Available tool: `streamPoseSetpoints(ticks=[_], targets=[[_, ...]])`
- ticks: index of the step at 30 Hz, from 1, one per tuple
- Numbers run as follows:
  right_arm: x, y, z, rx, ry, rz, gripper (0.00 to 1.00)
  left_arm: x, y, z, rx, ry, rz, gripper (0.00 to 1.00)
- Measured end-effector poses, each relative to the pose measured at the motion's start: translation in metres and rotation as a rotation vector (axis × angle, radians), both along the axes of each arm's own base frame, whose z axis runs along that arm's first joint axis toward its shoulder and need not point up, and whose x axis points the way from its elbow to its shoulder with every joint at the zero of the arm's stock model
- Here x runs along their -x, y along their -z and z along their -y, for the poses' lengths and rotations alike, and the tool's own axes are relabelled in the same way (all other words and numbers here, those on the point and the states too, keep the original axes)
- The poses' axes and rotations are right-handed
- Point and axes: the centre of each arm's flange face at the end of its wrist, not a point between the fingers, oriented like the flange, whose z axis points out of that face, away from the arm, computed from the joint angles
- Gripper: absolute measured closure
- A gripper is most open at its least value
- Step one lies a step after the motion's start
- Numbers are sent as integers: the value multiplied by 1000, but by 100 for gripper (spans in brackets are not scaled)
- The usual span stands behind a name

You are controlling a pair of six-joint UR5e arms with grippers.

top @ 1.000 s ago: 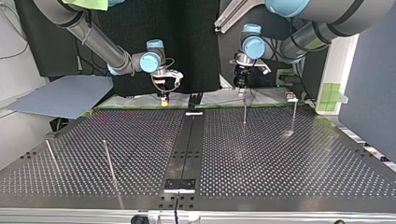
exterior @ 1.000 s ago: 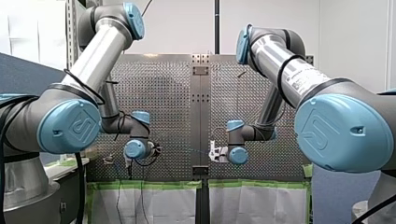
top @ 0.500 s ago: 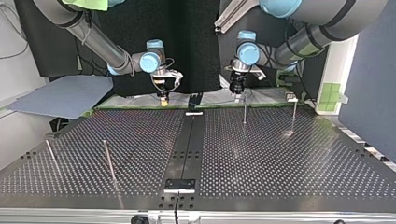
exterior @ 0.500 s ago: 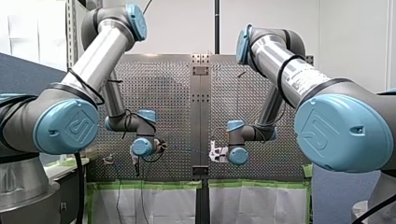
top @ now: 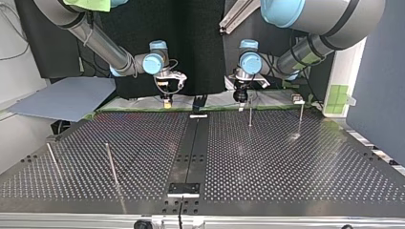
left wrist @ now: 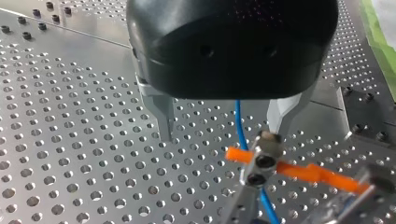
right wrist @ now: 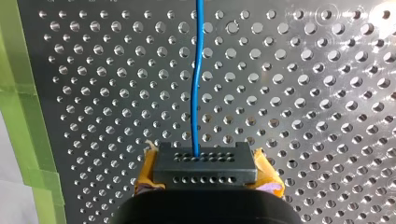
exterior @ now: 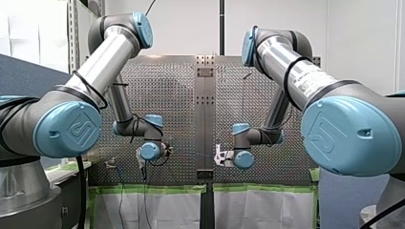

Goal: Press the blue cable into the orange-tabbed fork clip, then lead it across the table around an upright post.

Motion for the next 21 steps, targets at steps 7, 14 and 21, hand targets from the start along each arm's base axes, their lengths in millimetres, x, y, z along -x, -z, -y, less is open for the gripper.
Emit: streamPoseSetpoints(ticks=[7, 14, 21], targets=[[0, 1, 0, 0, -5, 1, 100, -1, -1, 1, 6, 7, 1, 0], [0, 2, 0, -1, -7, 1, 100, -4, -2, 2, 15, 11, -1, 0], [0, 3, 0, -3, -7, 0, 100, -5, -2, 2, 16, 10, -4, 0]])
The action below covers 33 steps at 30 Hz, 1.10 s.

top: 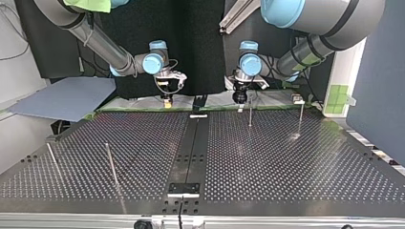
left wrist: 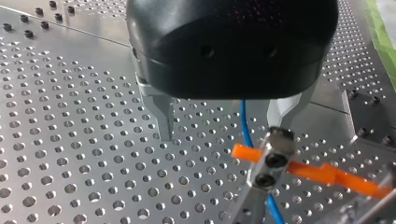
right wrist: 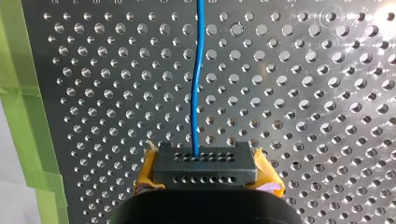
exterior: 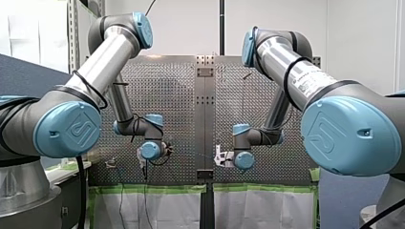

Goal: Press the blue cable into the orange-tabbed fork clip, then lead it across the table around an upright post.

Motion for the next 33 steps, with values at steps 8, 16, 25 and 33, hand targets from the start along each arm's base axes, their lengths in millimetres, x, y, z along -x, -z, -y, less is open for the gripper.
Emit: streamPoseSetpoints(ticks=[8, 16, 25, 33], targets=[[0, 1, 0, 0, 0, 0, 100, 0, 0, 0, -1, -2, -3, 0], [0, 1, 0, -1, 0, 0, 100, -1, 3, 1, -8, -2, -7, 0], [0, 2, 0, -3, -3, 0, 100, -7, 17, 7, -51, -15, -47, 0], [1, 3, 0, -3, -2, -1, 100, -12, 13, 12, -33, -18, -30, 0]])
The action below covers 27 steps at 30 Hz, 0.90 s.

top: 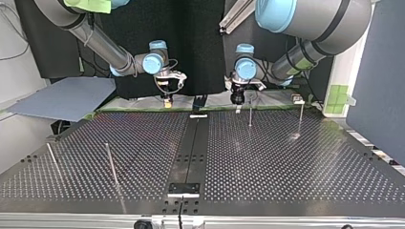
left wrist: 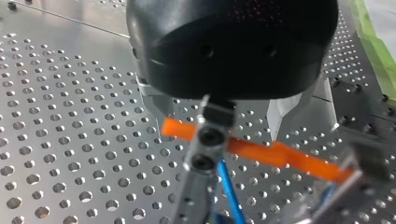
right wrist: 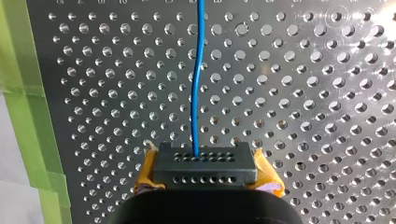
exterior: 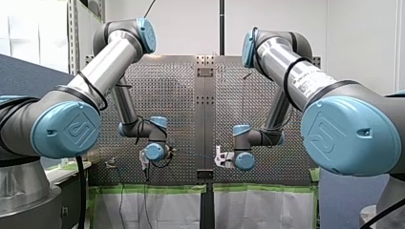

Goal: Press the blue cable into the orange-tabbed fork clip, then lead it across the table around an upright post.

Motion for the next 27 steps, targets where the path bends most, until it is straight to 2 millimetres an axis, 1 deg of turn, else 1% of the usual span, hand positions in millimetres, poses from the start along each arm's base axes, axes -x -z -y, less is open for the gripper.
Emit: streamPoseSetpoints(ticks=[9, 17, 18, 19, 20, 21, 22, 23, 25, 26, 27], targets=[[0, 0, 0, 1, -1, -1, 100, -2, -2, 2, -3, -8, 6, 0], [0, 0, 0, 2, -3, 2, 100, 0, -1, -2, -62, -48, -4, 0], [0, 0, 0, 2, -3, 2, 100, 1, -1, -2, -73, -53, -4, 4], [0, 1, 0, 2, -3, 3, 100, 1, -1, -2, -82, -55, -4, 11], [0, 1, 0, 1, -3, 3, 100, 1, -1, -2, -91, -56, -4, 11], [0, 1, 0, 1, -3, 3, 100, 1, -1, -2, -100, -55, -3, 20], [0, 1, 0, 1, -3, 3, 100, 1, -1, -2, -106, -55, -3, 33], [0, 1, 0, 1, -3, 3, 100, 2, -1, -2, -109, -54, -2, 33], [0, 1, 0, 0, -3, 2, 100, 2, -1, -1, -114, -53, -1, 52], [0, 1, 0, 0, -3, 2, 100, 2, -1, 0, -116, -52, -1, 52], [0, 1, 0, 0, -3, 2, 100, 2, -1, 0, -117, -51, 0, 71]])
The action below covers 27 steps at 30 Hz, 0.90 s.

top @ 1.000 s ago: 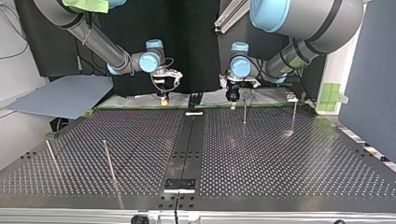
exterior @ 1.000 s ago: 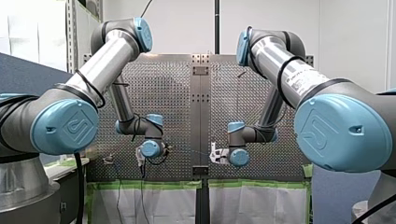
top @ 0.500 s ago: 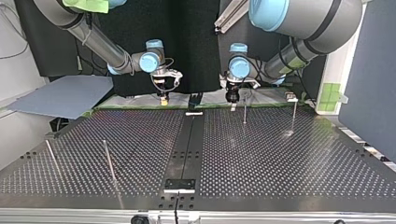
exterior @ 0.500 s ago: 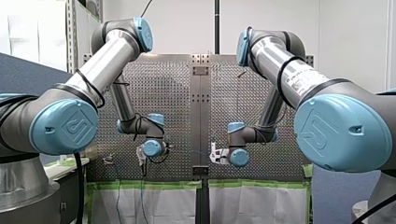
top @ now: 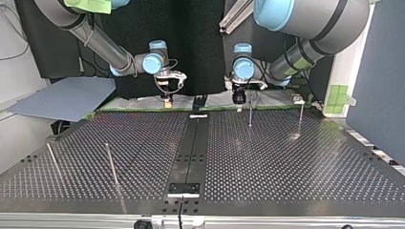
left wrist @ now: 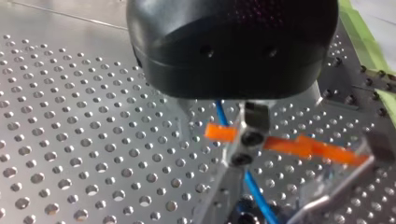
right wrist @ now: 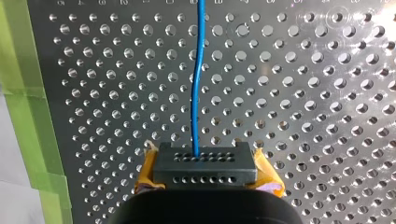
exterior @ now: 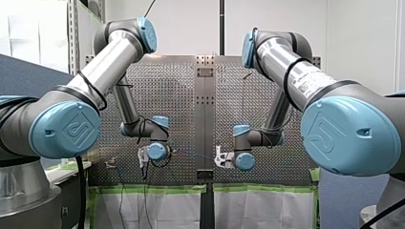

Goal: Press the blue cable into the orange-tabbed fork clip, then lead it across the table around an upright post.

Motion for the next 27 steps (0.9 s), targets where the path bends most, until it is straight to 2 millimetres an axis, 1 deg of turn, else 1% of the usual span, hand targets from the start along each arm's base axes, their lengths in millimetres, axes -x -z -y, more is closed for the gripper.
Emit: streamPoseSetpoints(ticks=[1, 2, 3, 4, 21, 27], targets=[[0, 0, 0, 0, 0, 0, 100, 0, 0, 1, -1, 1, 1, 81], [0, 0, 0, -1, 0, 0, 100, 1, 0, 1, -2, 3, 1, 81], [0, 0, 0, -1, 0, 0, 100, 1, 0, 2, -3, 5, 2, 97], [0, 0, 0, -1, 0, -1, 100, 1, 0, 3, -3, 6, 2, 100], [1, 2, 0, -3, 0, -2, 100, 4, 0, 10, -2, 37, 1, 100], [3, 1, 3, -12, 5, -12, 100, 5, -2, 14, -10, 49, -4, 100]])
